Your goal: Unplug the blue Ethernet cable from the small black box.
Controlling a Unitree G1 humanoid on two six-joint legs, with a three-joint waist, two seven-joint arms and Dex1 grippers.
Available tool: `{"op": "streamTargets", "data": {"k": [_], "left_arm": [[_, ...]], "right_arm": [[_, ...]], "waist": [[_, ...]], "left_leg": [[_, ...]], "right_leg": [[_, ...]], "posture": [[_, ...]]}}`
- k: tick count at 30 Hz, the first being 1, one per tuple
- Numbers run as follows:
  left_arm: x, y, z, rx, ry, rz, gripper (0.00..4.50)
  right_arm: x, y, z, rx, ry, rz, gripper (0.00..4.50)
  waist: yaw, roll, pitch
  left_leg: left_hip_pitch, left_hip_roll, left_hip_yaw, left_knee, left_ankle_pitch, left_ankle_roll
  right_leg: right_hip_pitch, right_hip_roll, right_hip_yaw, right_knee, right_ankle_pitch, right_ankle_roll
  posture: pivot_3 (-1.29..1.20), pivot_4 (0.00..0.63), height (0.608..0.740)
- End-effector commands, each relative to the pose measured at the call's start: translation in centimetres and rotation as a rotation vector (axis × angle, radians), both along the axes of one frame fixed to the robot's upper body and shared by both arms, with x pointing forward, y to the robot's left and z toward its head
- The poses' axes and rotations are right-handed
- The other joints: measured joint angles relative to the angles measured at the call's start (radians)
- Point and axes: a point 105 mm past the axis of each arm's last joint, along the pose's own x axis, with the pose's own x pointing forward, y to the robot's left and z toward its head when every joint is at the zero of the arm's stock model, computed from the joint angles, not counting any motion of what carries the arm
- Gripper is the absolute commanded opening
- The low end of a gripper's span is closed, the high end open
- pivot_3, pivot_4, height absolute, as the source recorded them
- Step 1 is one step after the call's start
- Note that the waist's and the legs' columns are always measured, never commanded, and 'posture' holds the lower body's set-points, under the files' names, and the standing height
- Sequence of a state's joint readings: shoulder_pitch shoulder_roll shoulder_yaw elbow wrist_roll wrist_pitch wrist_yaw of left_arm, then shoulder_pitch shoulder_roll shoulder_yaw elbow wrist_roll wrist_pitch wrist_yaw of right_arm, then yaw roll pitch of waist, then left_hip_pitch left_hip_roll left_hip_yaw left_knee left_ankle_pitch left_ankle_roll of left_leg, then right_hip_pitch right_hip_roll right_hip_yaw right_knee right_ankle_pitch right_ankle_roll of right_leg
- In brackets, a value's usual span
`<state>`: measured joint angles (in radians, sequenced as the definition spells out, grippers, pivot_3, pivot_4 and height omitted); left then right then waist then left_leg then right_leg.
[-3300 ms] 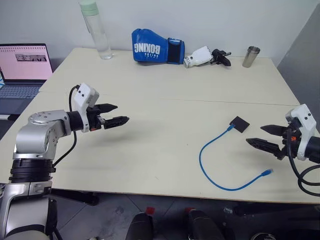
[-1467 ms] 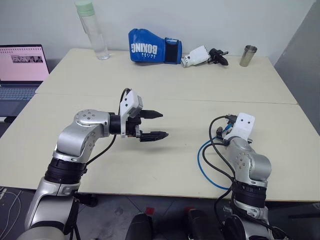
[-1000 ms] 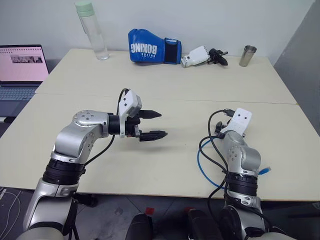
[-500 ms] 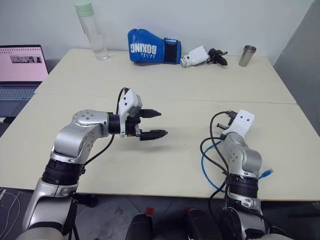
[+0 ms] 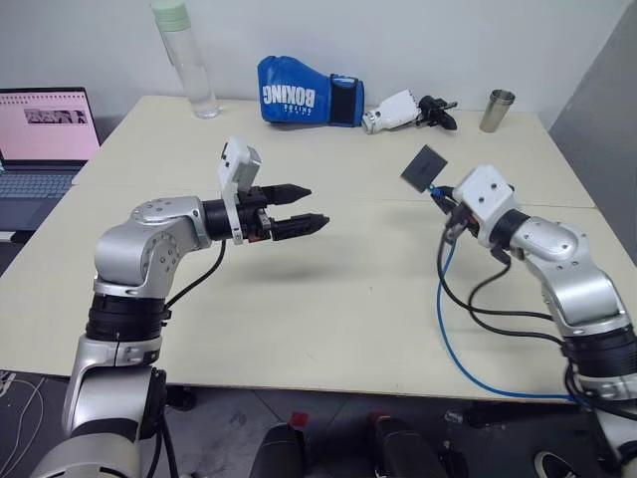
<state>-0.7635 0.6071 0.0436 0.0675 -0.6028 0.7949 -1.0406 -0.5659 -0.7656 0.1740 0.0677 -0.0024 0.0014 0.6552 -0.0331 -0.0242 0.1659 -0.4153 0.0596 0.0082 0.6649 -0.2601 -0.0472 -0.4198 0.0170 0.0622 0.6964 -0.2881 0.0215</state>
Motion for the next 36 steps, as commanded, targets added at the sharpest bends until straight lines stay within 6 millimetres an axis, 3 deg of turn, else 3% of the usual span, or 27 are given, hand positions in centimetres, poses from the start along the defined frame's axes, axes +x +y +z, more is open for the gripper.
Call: {"op": "streamTargets", "data": {"k": [1,9,15,19,23,29,36], "left_arm": [[-0.6,-0.5,1.8,-0.047,-0.042,-0.056,4.50],[0.2,-3.6,1.5,-0.056,-0.095,-0.128,4.50],[1.6,-5.0,1.6,-0.070,-0.139,-0.121,4.50],[1.8,-5.6,1.6,-0.077,-0.138,-0.143,4.50],[1.5,-5.8,1.5,-0.081,-0.122,-0.177,3.92],[1.4,-6.1,1.4,-0.096,-0.106,-0.201,2.66],[1.7,-6.3,1.7,-0.110,-0.101,-0.204,1.28]], "right_arm": [[-0.6,0.7,1.5,-0.194,-0.222,0.197,0.16],[-0.8,3.6,3.2,-0.317,-0.490,0.389,0.16],[-1.1,5.8,3.5,-0.329,-0.561,0.435,0.16],[-1.2,6.2,3.7,-0.323,-0.573,0.423,0.16],[-1.2,6.1,4.0,-0.316,-0.569,0.406,0.16],[-1.2,6.1,4.9,-0.313,-0.595,0.382,0.16],[-1.3,6.0,4.6,-0.310,-0.576,0.375,0.16]], "waist": [[-0.002,0.000,0.000],[0.000,0.000,0.000],[0.002,0.000,0.000],[0.002,0.000,0.000],[0.002,0.000,0.000],[0.002,0.000,0.000],[0.002,0.000,0.000]], "left_leg": [[0.000,0.000,0.001,0.000,0.000,0.000],[0.001,0.001,0.002,0.002,0.002,-0.003],[0.000,0.001,0.002,0.002,0.003,-0.005],[0.000,0.001,0.003,0.002,0.003,-0.005],[0.001,0.001,0.003,0.002,0.003,-0.005],[0.001,0.001,0.002,0.002,0.003,-0.005],[0.001,0.001,0.003,0.002,0.003,-0.005]], "right_leg": [[0.000,0.000,0.001,0.000,0.000,0.000],[0.000,0.000,0.001,0.002,0.000,0.000],[0.000,-0.001,0.001,0.002,0.000,0.000],[0.000,-0.001,0.002,0.002,0.000,0.000],[0.000,-0.001,0.002,0.002,0.000,0.000],[0.000,-0.001,0.002,0.003,0.000,0.000],[0.000,-0.001,0.002,0.003,0.000,-0.001]], "posture": [[0.00,0.150,0.740],[0.00,0.150,0.740],[0.00,0.150,0.740],[0.00,0.150,0.740],[0.00,0.150,0.740],[0.00,0.150,0.740],[0.00,0.150,0.740]]}}
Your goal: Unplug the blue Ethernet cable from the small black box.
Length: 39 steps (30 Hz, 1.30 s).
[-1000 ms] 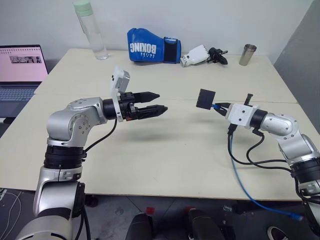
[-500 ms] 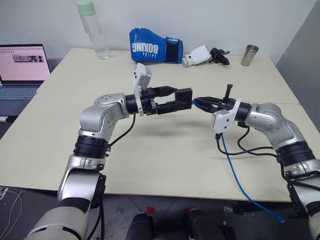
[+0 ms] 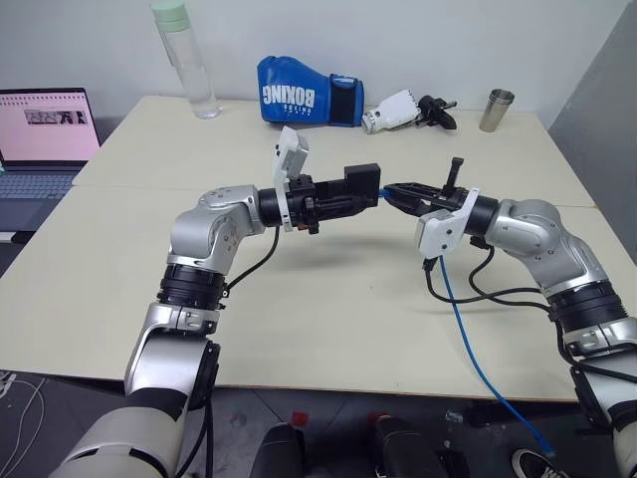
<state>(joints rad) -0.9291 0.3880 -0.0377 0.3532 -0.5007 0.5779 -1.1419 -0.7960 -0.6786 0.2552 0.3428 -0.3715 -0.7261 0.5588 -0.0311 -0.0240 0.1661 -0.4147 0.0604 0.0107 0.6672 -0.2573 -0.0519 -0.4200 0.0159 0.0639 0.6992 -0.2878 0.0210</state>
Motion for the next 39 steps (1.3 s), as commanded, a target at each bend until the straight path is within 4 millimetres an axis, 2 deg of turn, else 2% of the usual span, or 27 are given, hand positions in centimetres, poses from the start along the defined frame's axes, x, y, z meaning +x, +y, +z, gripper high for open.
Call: {"op": "streamTargets", "data": {"k": [1,3,6,9,11,12,15,17,19,24,28,33,39], "left_arm": [[-0.4,-0.6,1.5,-0.020,-0.046,-0.036,1.14],[-0.5,-0.6,1.4,-0.018,-0.042,-0.044,0.83],[-0.5,-0.6,1.2,-0.011,-0.038,-0.041,0.80],[-0.3,-0.6,1.2,0.005,-0.036,-0.028,0.80],[-0.3,-0.5,1.2,0.012,-0.038,-0.035,0.80],[-0.3,-0.4,1.3,0.014,-0.041,-0.040,0.80],[-0.3,-0.3,1.2,0.023,-0.050,-0.049,0.80],[-0.6,-0.3,1.5,0.018,-0.052,-0.070,0.80],[-0.9,-0.2,1.6,0.010,-0.049,-0.090,0.80],[-1.6,0.1,2.0,0.000,-0.059,-0.136,0.80],[-1.8,0.1,2.4,-0.013,-0.074,-0.159,0.80],[-2.1,-0.2,2.9,-0.024,-0.083,-0.181,0.80],[-2.3,-0.1,3.1,-0.017,-0.085,-0.194,0.80]], "right_arm": [[-0.4,-0.3,1.5,0.034,-0.048,-0.003,0.16],[-0.5,-0.2,1.4,0.034,-0.046,-0.003,0.16],[-0.5,-0.2,1.3,0.033,-0.032,-0.006,0.16],[-0.9,-0.1,0.9,0.074,0.101,0.007,0.16],[-1.6,-0.1,0.6,0.132,0.294,0.030,0.85],[-2.0,-0.1,0.7,0.149,0.368,0.044,0.92],[-2.6,-0.8,1.2,0.158,0.508,0.049,1.60],[-2.7,-2.0,2.7,0.225,0.687,0.026,2.19],[-2.9,-2.8,3.8,0.279,0.838,0.015,2.57],[-3.7,-3.4,6.7,0.454,1.187,0.044,3.53],[-3.8,-2.9,6.7,0.522,1.390,0.072,4.49],[-3.2,-1.3,5.6,0.555,1.520,0.111,4.49],[-2.4,-0.2,5.1,0.564,1.519,0.124,4.49]], "waist": [[0.000,0.000,0.000],[0.000,0.000,0.000],[0.000,0.000,0.000],[0.000,0.000,0.000],[0.000,0.000,0.000],[0.000,0.000,0.000],[0.002,0.000,0.000],[0.002,0.000,0.000],[0.002,0.000,0.000],[0.001,0.001,0.000],[0.001,0.001,0.000],[0.002,0.001,0.000],[0.001,0.001,0.000]], "left_leg": [[0.000,0.000,0.000,0.000,0.000,0.000],[0.000,0.000,0.000,0.000,0.000,0.000],[0.000,0.000,0.000,0.000,0.000,0.000],[0.000,0.000,0.000,0.000,0.000,0.000],[0.000,0.000,0.000,0.000,0.000,0.000],[0.000,0.000,-0.001,0.000,0.000,0.000],[0.000,0.000,-0.001,0.001,0.000,0.000],[0.000,0.000,-0.001,0.002,0.000,0.000],[0.000,0.000,-0.002,0.002,-0.002,0.003],[0.000,0.000,-0.002,0.004,-0.002,0.004],[-0.001,0.000,-0.003,0.003,-0.002,0.004],[-0.002,0.000,-0.003,0.004,-0.003,0.005],[-0.002,0.000,-0.003,0.004,-0.003,0.005]], "right_leg": [[0.000,0.000,0.000,0.000,0.000,0.000],[0.000,0.000,0.000,0.000,0.000,0.000],[0.000,0.000,0.000,0.000,0.000,0.000],[0.000,0.000,0.000,0.000,0.000,0.000],[0.000,0.000,0.000,0.000,0.000,0.000],[0.000,0.000,0.000,0.000,0.000,0.000],[0.001,0.000,-0.001,0.000,0.000,0.000],[0.001,0.000,-0.001,0.000,0.000,0.000],[0.001,0.000,-0.002,0.001,0.000,0.000],[0.001,0.000,-0.002,0.002,0.000,0.000],[0.000,0.001,-0.002,0.002,0.000,0.000],[0.000,0.001,-0.002,0.002,0.000,0.000],[0.000,0.001,-0.003,0.002,0.000,0.000]], "posture": [[0.00,0.150,0.740],[0.00,0.150,0.740],[0.00,0.150,0.740],[0.00,0.150,0.740],[0.00,0.150,0.740],[0.00,0.150,0.740],[0.00,0.150,0.740],[0.00,0.150,0.740],[0.00,0.150,0.740],[0.00,0.150,0.740],[0.00,0.150,0.740],[0.00,0.150,0.740],[0.00,0.150,0.740]]}}
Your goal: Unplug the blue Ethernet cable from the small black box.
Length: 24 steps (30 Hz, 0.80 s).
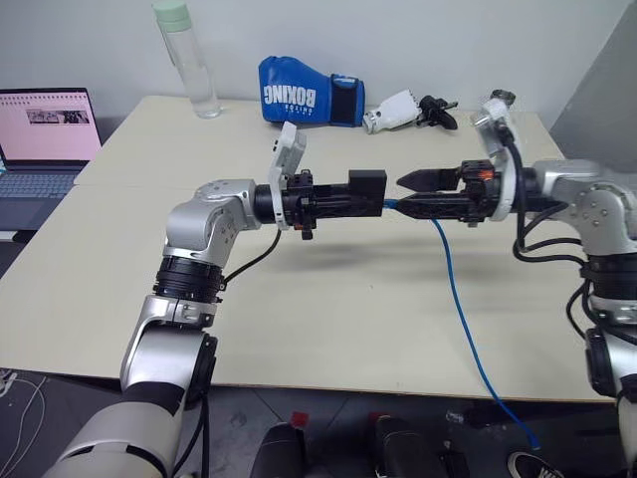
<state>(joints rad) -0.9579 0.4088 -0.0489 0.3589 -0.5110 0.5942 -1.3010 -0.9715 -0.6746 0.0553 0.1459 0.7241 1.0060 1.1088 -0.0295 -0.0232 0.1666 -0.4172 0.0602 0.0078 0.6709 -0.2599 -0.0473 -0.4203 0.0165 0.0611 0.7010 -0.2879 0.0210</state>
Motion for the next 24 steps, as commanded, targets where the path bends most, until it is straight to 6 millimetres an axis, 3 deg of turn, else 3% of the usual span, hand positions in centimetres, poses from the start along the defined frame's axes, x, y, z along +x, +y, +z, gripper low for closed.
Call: {"op": "streamTargets", "data": {"k": [1,19,22,24], "left_arm": [[-0.7,0.1,2.4,-0.032,-0.071,-0.034,0.80],[-0.7,0.1,2.7,-0.032,-0.063,-0.036,0.80],[-0.8,0.0,2.6,-0.031,-0.062,-0.038,0.80],[-0.8,0.0,2.5,-0.027,-0.064,-0.038,0.80]], "right_arm": [[0.1,0.2,1.4,0.002,-0.078,0.001,4.49],[0.8,0.0,-0.1,-0.036,-0.085,0.005,4.49],[0.9,0.0,-0.1,-0.028,-0.083,0.004,4.08],[1.0,0.0,0.0,-0.028,-0.087,0.002,3.52]], "waist": [[0.000,0.000,0.000],[0.000,0.000,0.000],[0.000,0.000,0.000],[0.000,0.000,0.000]], "left_leg": [[0.000,0.000,0.000,0.000,0.000,0.000],[0.000,0.000,0.000,0.000,0.000,0.000],[0.000,0.000,0.000,0.000,0.000,0.000],[0.000,0.000,0.000,0.000,0.000,0.000]], "right_leg": [[0.000,0.000,0.000,0.000,0.000,0.000],[0.000,0.000,0.000,0.000,0.000,0.000],[0.000,0.000,0.000,0.000,0.000,0.000],[0.000,0.000,0.000,0.000,0.000,0.000]], "posture": [[0.00,0.150,0.740],[0.00,0.150,0.740],[0.00,0.150,0.740],[0.00,0.150,0.740]]}}
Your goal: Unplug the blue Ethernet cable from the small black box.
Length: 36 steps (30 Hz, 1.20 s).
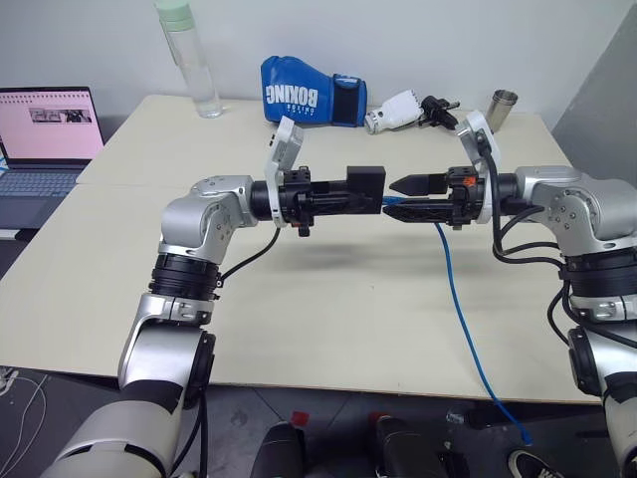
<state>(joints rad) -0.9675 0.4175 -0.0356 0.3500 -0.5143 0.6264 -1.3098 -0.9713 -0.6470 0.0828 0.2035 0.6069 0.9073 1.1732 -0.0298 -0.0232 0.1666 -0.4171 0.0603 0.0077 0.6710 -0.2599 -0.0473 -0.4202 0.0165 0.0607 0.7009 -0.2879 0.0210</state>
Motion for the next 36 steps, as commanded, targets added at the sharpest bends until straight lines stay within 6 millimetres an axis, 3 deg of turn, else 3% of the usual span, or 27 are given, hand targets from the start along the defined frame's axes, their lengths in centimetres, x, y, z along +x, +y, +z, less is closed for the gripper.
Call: {"op": "streamTargets", "data": {"k": [1,15,28,36], "left_arm": [[-0.6,-0.2,2.0,-0.025,-0.072,-0.034,0.80],[-0.7,-0.2,1.8,-0.022,-0.066,-0.032,0.80],[-0.9,-0.2,1.7,-0.010,-0.074,-0.037,0.80],[-0.1,3.3,0.9,0.049,-0.073,0.056,0.80]], "right_arm": [[0.0,0.1,1.1,0.017,-0.043,0.008,3.27],[0.1,0.0,1.1,0.022,-0.032,0.025,0.13],[0.0,-0.4,1.2,0.006,-0.027,0.029,0.10],[-0.9,-6.8,0.7,-0.067,0.054,-0.110,0.10]], "waist": [[0.000,0.000,0.000],[0.000,0.000,0.000],[0.000,0.000,0.000],[0.003,0.001,0.000]], "left_leg": [[0.000,0.000,0.000,0.000,0.000,0.000],[0.000,0.000,0.000,0.000,0.000,0.000],[0.000,0.000,0.000,0.000,0.000,0.000],[-0.001,0.000,0.000,-0.001,0.000,0.000]], "right_leg": [[0.000,0.000,0.000,0.000,0.000,0.000],[0.000,0.000,0.000,0.000,0.000,0.000],[0.000,0.000,0.000,0.000,0.000,0.000],[0.000,0.000,-0.001,-0.002,0.000,0.000]], "posture": [[0.00,0.150,0.740],[0.00,0.150,0.740],[0.00,0.150,0.740],[0.00,0.150,0.740]]}}
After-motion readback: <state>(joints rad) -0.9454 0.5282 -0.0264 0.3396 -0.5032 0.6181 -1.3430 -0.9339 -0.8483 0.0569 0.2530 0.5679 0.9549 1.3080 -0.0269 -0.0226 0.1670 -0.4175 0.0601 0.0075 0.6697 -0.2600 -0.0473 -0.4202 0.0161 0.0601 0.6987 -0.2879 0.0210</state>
